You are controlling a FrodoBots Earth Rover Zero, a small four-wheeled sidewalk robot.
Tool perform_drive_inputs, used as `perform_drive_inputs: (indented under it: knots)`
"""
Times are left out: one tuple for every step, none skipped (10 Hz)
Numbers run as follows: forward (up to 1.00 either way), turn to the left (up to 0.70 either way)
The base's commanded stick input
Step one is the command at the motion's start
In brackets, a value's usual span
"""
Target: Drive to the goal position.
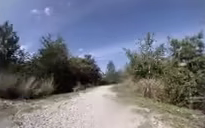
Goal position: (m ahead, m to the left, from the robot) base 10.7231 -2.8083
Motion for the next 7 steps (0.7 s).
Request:
perform_drive_inputs:
  knots:
    - [0.70,0.00]
    - [0.70,0.00]
    - [0.70,0.00]
    - [0.70,0.00]
    - [0.70,0.00]
    - [0.70,0.00]
    - [0.70,0.00]
